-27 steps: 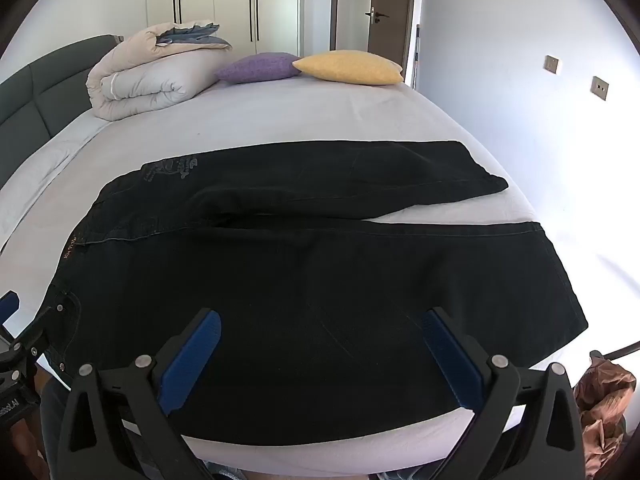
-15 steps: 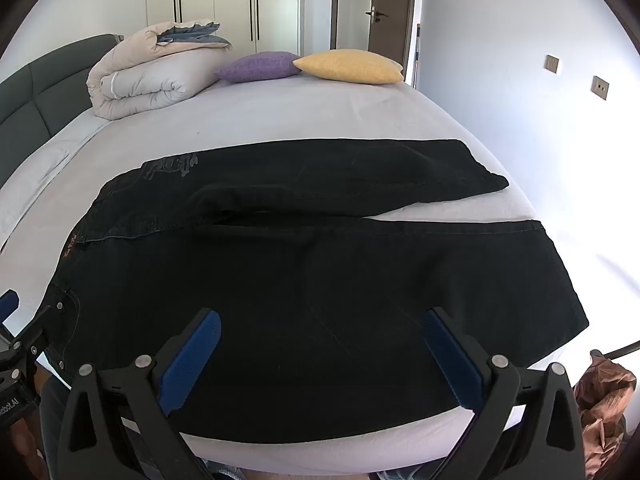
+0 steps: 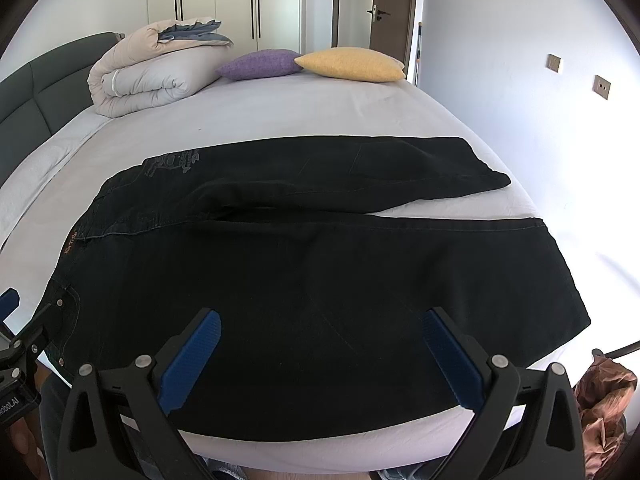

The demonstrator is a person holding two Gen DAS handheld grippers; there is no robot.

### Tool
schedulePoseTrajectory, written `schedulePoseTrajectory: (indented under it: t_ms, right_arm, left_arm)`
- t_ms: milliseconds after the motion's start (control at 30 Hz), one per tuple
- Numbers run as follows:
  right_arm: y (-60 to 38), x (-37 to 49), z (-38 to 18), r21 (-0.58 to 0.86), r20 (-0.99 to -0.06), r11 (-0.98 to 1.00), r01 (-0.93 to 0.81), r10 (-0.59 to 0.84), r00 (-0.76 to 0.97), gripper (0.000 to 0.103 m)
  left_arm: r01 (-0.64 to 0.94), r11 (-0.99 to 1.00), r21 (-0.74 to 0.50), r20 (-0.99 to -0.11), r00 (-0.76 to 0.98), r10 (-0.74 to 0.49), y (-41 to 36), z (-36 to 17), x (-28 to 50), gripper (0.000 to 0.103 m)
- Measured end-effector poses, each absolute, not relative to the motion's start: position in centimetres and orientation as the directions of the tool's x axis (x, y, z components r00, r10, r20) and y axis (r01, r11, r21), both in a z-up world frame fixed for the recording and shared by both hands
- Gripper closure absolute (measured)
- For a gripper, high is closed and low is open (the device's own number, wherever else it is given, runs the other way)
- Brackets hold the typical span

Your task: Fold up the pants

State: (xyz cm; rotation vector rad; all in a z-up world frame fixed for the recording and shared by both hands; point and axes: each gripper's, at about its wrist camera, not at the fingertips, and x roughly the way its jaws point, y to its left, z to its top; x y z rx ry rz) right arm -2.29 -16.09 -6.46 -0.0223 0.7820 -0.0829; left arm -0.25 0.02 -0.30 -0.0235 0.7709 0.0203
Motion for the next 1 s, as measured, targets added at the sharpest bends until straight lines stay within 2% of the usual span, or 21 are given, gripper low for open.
schedulePoseTrajectory:
  t_ms: [1000]
  right_arm:
    - [-15.99, -2.26, -6.92, -0.050, -0.707, 0.997, 0.065, -0.082, 0.703, 0.000]
  left_arm:
    - [-0.028, 0.999, -0.015, -0.700, 0.714, 0.009, 0.04, -0.53, -0.09, 0.000]
